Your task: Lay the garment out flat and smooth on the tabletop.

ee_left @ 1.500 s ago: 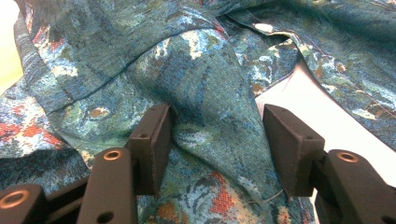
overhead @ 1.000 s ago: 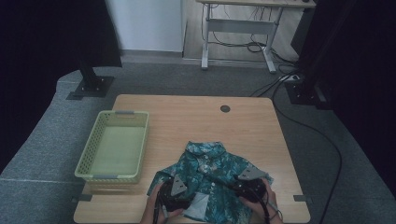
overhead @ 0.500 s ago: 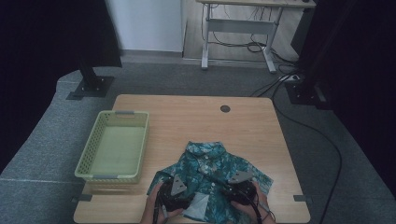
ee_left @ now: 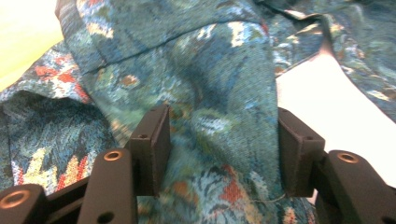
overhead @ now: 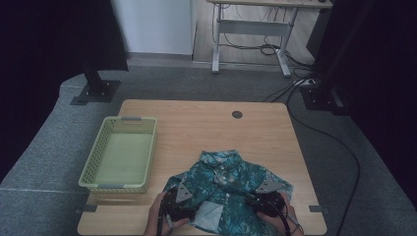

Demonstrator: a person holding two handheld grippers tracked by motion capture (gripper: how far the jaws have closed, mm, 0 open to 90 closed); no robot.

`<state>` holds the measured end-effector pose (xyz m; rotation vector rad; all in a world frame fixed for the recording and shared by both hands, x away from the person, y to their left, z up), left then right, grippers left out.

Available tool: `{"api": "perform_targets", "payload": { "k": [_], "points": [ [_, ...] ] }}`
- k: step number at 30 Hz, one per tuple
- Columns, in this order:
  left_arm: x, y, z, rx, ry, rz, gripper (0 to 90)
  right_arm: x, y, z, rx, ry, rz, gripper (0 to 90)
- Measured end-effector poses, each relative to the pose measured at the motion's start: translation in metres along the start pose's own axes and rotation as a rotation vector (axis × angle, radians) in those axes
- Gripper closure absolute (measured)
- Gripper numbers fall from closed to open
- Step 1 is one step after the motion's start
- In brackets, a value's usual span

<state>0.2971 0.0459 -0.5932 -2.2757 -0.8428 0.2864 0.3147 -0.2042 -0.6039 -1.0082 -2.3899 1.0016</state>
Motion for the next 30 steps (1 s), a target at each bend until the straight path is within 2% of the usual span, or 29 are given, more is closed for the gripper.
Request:
{"api": "perform_targets", "payload": {
  "k": [3, 4, 5, 9, 11, 14, 17, 19, 20, 23, 25, 28, 30],
  "points": [
    [0.008, -0.007, -0.008, -0.050, -0.024, -0.013, 46.9, 0.000, 0.000, 0.000, 0.005, 0.001, 0.003, 53.2],
    [0.008, -0.007, -0.008, -0.050, -0.024, -0.013, 46.9, 0.000, 0.000, 0.000, 0.006, 0.000, 0.002, 53.2],
    [0.015, -0.009, -0.012, -0.065, -0.051, -0.022, 46.9, 0.000, 0.000, 0.000, 0.007, -0.001, 0.001, 53.2],
    [0.028, -0.004, -0.019, -0.077, -0.085, -0.047, 47.5, -0.002, -0.001, 0.001, 0.015, -0.003, 0.000, 53.2],
    [0.033, -0.001, -0.024, -0.076, -0.088, -0.053, 47.6, -0.003, -0.002, 0.002, 0.017, -0.003, 0.004, 53.2],
    [0.041, 0.000, -0.039, -0.102, -0.113, -0.053, 48.1, -0.006, -0.005, 0.004, 0.017, 0.002, 0.008, 53.2],
    [0.047, -0.001, -0.052, -0.112, -0.112, -0.070, 48.8, -0.009, -0.007, 0.006, 0.015, 0.008, 0.012, 53.1],
    [0.053, 0.004, -0.062, -0.094, -0.101, -0.077, 48.6, -0.010, -0.007, 0.006, 0.013, 0.006, 0.012, 53.1],
    [0.053, 0.004, -0.062, -0.094, -0.101, -0.077, 48.7, -0.010, -0.007, 0.006, 0.014, 0.005, 0.012, 53.1],
    [0.058, 0.018, -0.066, -0.053, -0.101, -0.071, 48.6, -0.009, -0.007, 0.006, 0.016, 0.007, 0.013, 53.0],
    [0.062, 0.034, -0.061, -0.002, -0.103, -0.075, 48.1, -0.009, -0.007, 0.006, 0.014, 0.006, 0.014, 52.9],
    [0.065, 0.045, -0.054, 0.010, -0.122, -0.069, 47.9, -0.009, -0.007, 0.006, 0.010, 0.007, 0.015, 52.9],
    [0.066, 0.049, -0.049, 0.016, -0.117, -0.074, 48.8, -0.009, -0.007, 0.006, 0.009, 0.008, 0.016, 52.9]
  ]
}}
Point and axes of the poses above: each handheld gripper's, and its own axes: y roughly forward along the jaws, z roughly out of its underside, x roughly to its left, the point moved 8 cm from there along y, roughly forward along the jaws, and after that the axes turned 4 degrees about y, right-handed, at the moved point
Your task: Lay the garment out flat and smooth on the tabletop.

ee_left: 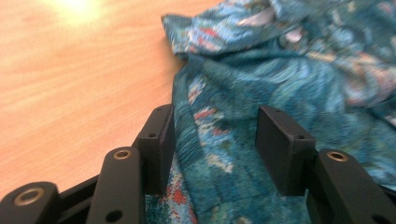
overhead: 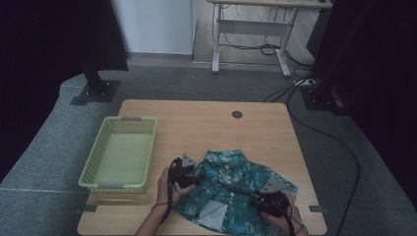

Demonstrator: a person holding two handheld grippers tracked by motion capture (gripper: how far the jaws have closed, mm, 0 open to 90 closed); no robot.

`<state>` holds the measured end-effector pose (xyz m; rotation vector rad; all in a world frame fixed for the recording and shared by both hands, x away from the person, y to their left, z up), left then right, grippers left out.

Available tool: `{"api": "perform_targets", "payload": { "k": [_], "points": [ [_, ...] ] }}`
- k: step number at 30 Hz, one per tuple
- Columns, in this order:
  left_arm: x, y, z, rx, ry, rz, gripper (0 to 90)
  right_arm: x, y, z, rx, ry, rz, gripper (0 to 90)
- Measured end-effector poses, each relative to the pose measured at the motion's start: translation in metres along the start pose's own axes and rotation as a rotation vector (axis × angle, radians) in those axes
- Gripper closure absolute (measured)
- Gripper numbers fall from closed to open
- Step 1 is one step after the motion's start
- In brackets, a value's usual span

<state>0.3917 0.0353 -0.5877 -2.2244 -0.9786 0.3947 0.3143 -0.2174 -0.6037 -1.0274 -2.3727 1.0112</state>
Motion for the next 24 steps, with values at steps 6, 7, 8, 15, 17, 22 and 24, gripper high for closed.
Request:
{"api": "perform_targets", "payload": {
  "k": [6, 7, 8, 15, 17, 22, 24],
  "points": [
    [-0.001, 0.006, 0.013, -0.001, 0.054, -0.015, 72.1, 0.000, 0.000, 0.000, -0.006, 0.002, 0.004, 52.8],
    [0.000, 0.005, 0.014, -0.008, 0.052, -0.012, 76.7, 0.000, 0.000, 0.000, -0.006, 0.003, 0.004, 52.8],
    [0.001, 0.005, 0.014, -0.015, 0.054, -0.011, 81.8, 0.000, 0.000, 0.000, -0.005, 0.004, 0.005, 52.8],
    [0.007, -0.002, 0.009, -0.071, 0.063, -0.022, 90.0, 0.000, 0.000, 0.000, -0.007, 0.004, 0.005, 52.7],
    [0.014, -0.007, 0.004, -0.088, 0.048, -0.037, 90.0, 0.000, 0.000, 0.000, -0.007, 0.003, 0.004, 52.7],
    [0.032, -0.018, -0.009, -0.104, 0.006, -0.062, 90.0, 0.000, 0.000, 0.000, -0.007, 0.002, 0.003, 52.7],
    [0.039, -0.018, -0.013, -0.091, 0.006, -0.086, 90.0, 0.000, 0.000, 0.000, -0.006, 0.002, 0.003, 52.7]
  ]
}}
Point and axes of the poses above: each handheld gripper's, and its own axes: y roughly forward along the jaws, z roughly out of its underside, x roughly to its left, the point moved 8 cm from there along y, roughly forward along the jaws, and after that the axes turned 4 degrees about y, right-handed, at the moved point
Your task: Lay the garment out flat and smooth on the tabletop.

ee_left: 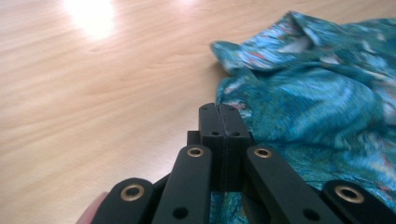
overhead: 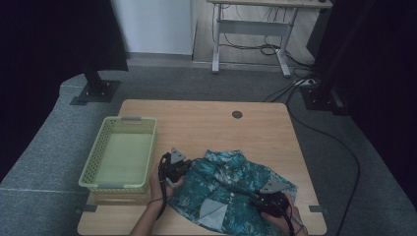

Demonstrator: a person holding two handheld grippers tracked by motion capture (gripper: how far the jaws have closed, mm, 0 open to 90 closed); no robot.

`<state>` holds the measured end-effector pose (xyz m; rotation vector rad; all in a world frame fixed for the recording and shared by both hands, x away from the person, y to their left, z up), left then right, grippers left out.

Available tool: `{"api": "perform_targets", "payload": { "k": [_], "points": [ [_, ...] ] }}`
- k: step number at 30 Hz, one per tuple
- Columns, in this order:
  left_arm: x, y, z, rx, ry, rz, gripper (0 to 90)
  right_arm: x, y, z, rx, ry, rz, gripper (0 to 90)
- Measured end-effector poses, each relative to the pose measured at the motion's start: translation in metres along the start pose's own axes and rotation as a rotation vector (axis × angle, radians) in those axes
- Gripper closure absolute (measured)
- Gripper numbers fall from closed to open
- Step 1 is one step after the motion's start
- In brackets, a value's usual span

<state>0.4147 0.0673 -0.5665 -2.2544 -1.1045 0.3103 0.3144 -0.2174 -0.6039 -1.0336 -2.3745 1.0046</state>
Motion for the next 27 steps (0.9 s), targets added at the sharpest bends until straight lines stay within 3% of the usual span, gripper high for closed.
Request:
{"api": "perform_targets", "payload": {
  "k": [6, 11, 13, 16, 21, 24, 27],
  "points": [
    [0.011, 0.016, -0.007, 0.054, 0.002, -0.030, 90.0, 0.000, 0.000, 0.000, 0.002, 0.002, 0.000, 52.7],
    [0.008, 0.030, -0.003, 0.095, 0.005, -0.001, 88.9, 0.000, 0.000, 0.000, 0.008, 0.000, 0.002, 51.9],
    [0.004, 0.032, -0.001, 0.096, 0.007, 0.006, 83.5, -0.001, 0.000, 0.000, 0.008, 0.003, 0.012, 48.8],
    [-0.001, 0.027, -0.003, 0.086, 0.020, -0.039, 66.5, -0.001, 0.000, -0.001, 0.010, 0.011, 0.014, 48.1],
    [-0.026, -0.002, -0.021, -0.026, 0.051, 0.003, 50.4, 0.004, 0.001, -0.004, 0.018, 0.014, 0.028, 45.6],
    [-0.045, -0.013, -0.025, -0.056, 0.098, 0.038, 47.8, 0.014, 0.001, -0.010, -0.008, 0.006, 0.003, 45.7],
    [-0.062, -0.013, -0.023, -0.045, 0.135, 0.086, 46.6, 0.025, 0.002, -0.016, -0.023, -0.007, -0.010, 45.7]
  ]
}}
Point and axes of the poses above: each handheld gripper's, and its own axes: y roughly forward along the jaws, z roughly out of its underside, x roughly to its left, the point moved 8 cm from there along y, roughly forward along the jaws, and after that the axes turned 4 degrees about y, right-handed, at the moved point
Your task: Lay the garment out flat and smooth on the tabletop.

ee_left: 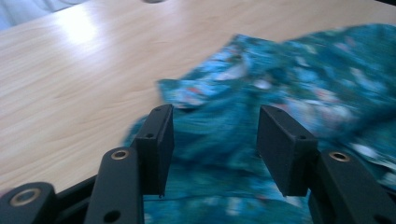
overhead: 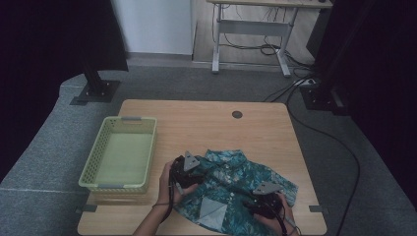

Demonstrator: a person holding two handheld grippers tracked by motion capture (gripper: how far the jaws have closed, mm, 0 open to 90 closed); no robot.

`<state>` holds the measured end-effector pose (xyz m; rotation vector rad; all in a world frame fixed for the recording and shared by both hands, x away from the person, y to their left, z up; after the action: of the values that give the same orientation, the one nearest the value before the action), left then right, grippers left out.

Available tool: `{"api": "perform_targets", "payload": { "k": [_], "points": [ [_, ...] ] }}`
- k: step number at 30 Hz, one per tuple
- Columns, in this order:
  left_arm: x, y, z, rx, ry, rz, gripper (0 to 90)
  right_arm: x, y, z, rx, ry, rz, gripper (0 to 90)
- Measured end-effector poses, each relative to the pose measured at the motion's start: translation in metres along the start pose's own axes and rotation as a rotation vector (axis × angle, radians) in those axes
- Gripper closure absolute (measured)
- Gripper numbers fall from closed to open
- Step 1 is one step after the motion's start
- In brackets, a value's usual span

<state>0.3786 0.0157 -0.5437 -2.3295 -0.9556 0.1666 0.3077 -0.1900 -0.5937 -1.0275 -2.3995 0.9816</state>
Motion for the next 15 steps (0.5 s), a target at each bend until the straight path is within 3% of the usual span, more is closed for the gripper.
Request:
{"api": "perform_targets", "payload": {
  "k": [2, 7, 15],
  "points": [
    [-0.008, 0.007, 0.004, 0.033, 0.020, 0.024, 46.2, 0.008, 0.003, -0.002, -0.002, -0.013, -0.010, 45.6],
    [-0.014, 0.027, 0.023, 0.120, 0.015, 0.051, 46.4, 0.023, 0.009, 0.000, 0.017, -0.043, -0.021, 44.7],
    [-0.007, 0.039, 0.034, 0.153, -0.020, 0.057, 47.7, 0.018, 0.011, 0.004, 0.038, -0.033, -0.042, 45.2]
  ]
}}
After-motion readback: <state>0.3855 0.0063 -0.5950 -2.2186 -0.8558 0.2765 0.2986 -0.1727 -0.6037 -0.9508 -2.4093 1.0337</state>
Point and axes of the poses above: each handheld gripper's, and its own axes: y roughly forward along the jaws, z roughly out of its underside, x roughly to its left, the point moved 8 cm from there along y, roughly forward along the jaws, and after that the axes turned 4 degrees about y, right-handed, at the moved point
